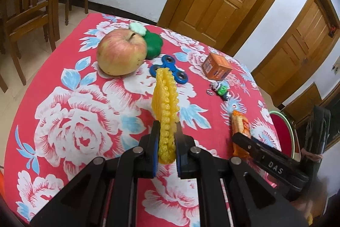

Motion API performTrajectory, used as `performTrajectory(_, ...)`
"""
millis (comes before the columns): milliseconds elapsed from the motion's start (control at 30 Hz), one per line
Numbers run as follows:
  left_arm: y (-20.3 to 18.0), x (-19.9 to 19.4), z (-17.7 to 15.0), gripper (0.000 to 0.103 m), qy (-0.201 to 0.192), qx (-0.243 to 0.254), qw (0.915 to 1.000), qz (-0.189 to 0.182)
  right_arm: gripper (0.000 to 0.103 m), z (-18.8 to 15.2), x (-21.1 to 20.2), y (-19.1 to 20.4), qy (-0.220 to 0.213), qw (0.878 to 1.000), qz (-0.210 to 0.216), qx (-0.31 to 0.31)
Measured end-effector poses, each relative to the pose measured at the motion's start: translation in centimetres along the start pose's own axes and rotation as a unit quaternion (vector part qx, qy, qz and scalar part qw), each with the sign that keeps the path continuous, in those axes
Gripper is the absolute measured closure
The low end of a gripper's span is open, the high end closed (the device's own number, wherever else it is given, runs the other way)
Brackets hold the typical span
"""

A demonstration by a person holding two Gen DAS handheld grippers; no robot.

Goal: Collect trash
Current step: 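Lift the yellow corn toy with the left tool while the right tool grasps the snack bag, then carry the snack bag with the right tool while the left tool carries the corn toy to the bin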

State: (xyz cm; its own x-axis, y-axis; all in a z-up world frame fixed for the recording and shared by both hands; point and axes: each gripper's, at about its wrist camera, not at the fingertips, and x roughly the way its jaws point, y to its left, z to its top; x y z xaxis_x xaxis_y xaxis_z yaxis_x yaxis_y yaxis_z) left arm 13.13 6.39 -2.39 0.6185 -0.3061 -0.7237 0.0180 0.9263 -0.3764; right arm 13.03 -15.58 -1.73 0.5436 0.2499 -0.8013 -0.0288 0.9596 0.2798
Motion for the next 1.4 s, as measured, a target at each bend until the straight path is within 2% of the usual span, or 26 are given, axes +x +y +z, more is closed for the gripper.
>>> performTrajectory(267, -2.0, -0.3, 0.0, 0.092, 0.0, 0.017, 0.9998, -0.014, 0.058, -1.6, -3.2, -1.8, -0.019, 0.999, 0.029, 0.005)
performTrajectory(533, -4.7, -0.5, -0.6, 0.092, 0.013, 0.037, 0.9984, -0.039, 0.058, -2.7, -6.5, -3.4, -0.05, 0.998, 0.032, 0.004)
performTrajectory(667, -6.1, -0.4, -0.9, 0.092, 0.026, 0.045, 0.9969, -0.059, 0.058, -3.0, -8.1, -4.9, -0.073, 0.997, 0.026, 0.021)
performTrajectory(933, -9.5, -0.4, -1.6, 0.092, 0.038, 0.077, 0.9937, -0.072, 0.058, -3.4, -10.5, -7.5, -0.1, 0.994, 0.019, 0.044)
performTrajectory(1400, -17.6, 1.8, -2.5, 0.092, 0.069, 0.154, 0.9802, -0.104, 0.058, -4.5, -13.6, -14.3, -0.137, 0.984, -0.008, 0.111)
